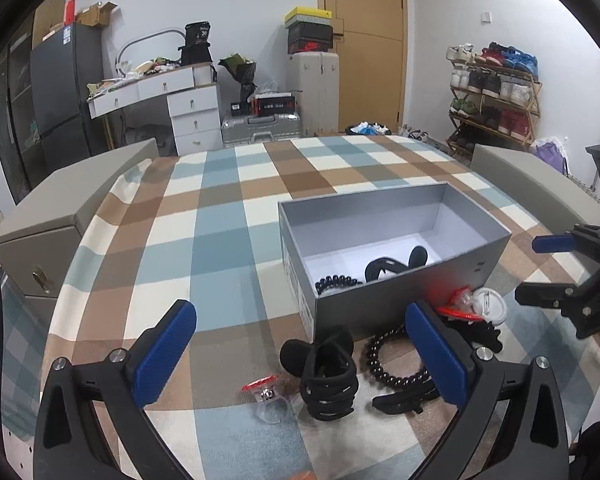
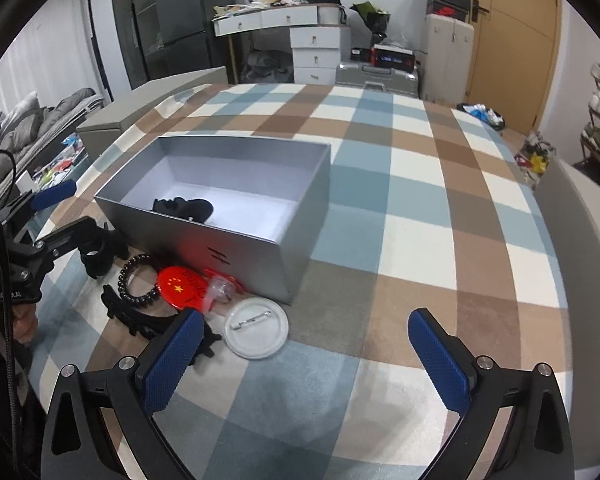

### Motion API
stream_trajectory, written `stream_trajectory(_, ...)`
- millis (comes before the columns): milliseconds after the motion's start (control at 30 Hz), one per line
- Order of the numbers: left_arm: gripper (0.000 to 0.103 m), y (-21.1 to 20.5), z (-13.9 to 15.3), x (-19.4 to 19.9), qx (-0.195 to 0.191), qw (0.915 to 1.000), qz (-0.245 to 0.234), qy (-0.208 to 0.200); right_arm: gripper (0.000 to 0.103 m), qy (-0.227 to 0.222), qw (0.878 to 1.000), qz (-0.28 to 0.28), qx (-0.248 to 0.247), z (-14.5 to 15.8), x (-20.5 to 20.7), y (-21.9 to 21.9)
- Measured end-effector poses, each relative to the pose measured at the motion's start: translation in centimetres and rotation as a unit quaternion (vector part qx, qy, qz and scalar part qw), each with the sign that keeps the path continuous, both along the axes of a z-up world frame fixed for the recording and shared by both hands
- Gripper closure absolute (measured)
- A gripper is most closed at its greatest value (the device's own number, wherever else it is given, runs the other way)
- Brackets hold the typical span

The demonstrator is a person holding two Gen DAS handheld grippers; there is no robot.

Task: Organize jewelry
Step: 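Move the right gripper toward the white round pin badge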

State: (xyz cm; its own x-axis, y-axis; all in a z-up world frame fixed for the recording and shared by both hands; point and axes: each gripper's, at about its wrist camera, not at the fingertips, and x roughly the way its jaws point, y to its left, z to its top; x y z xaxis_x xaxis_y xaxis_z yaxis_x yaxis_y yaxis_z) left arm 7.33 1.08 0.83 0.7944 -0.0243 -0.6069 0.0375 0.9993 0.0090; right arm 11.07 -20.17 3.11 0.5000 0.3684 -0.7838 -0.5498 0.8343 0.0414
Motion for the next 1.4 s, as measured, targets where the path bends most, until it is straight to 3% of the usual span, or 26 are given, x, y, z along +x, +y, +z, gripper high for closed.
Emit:
stream_trajectory(500,0.001,1.4,-0.6,-1.0,-0.020,0.9994,0.010,0.025,0.000,0.008,0.999,0.007,-0.046,-1.6,0.0,0.4)
stream_trajectory(700,0.001,1.1,-1.4,-0.6,0.002,0.9986,0.007,0.053,0.000,0.002,0.996,0.013,-0.086,-2.5,-0.2,1.4)
stream_trajectory(1167,0.001,1.4,-2.0,-0.4,-0.005,0.9969,0.007,0.078,0.000,0.017,0.998,0.007,-0.064,-2.9,0.0,2.2)
stream_trajectory(1400,0.001,1.5,-2.1,-0.4,-0.004,0.9967,0.008,0.081,0.000,0.018,0.997,-0.015,-0.078,-2.7,0.5,1.4)
